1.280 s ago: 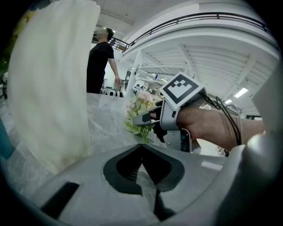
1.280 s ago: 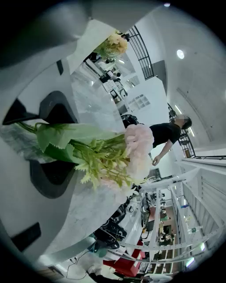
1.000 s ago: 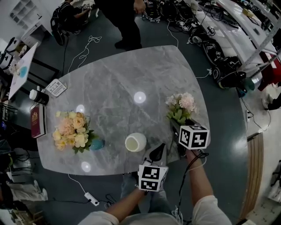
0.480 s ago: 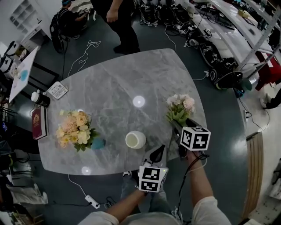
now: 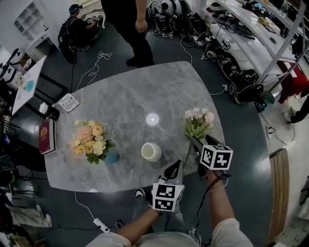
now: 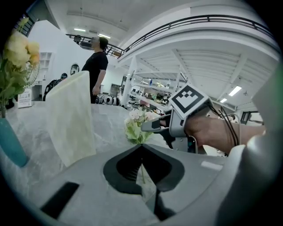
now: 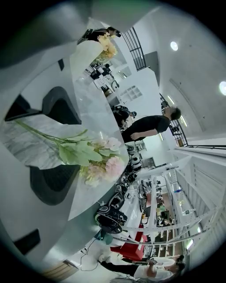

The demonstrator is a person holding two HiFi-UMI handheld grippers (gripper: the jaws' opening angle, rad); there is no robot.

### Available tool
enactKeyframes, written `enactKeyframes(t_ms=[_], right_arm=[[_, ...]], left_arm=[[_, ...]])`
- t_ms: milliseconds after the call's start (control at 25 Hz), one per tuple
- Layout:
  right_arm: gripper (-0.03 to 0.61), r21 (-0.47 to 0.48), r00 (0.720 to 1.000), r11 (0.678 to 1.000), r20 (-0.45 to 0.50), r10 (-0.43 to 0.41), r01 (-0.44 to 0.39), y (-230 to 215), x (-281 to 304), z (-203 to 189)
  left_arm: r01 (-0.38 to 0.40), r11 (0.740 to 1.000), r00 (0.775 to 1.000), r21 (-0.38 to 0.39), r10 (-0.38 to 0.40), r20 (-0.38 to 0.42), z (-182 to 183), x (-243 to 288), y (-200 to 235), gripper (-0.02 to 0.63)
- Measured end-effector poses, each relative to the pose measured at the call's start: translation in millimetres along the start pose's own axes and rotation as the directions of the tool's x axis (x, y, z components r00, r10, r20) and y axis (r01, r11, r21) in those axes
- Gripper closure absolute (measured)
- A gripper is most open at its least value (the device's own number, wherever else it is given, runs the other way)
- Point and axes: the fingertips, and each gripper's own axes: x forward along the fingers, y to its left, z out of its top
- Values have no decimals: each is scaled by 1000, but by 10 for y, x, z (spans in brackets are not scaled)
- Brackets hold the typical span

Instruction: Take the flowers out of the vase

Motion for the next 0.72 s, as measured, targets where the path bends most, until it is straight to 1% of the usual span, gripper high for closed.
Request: enactKeyframes(t_ms=[200,400,600,720], right_arm=[[336,18,999,1000,36,-19,18,18,-260,30],[337,-14,998,1000,59,-14,14,184,-529,53],[339,-25,997,1000,71,-11,13,343,-771,64],[345,-25,997,1000,81,-14,16,447,-902,52]], left_arm=[[-3,1000,1000,14,2,19,103,-124,-12,606],[-2,1000,999,29,1,46,219,-265,-24,605],[9,999,997,42,-12,73,392,-407,-82,606],[19,999,995,31,-21,94,504,-517,-94,606]])
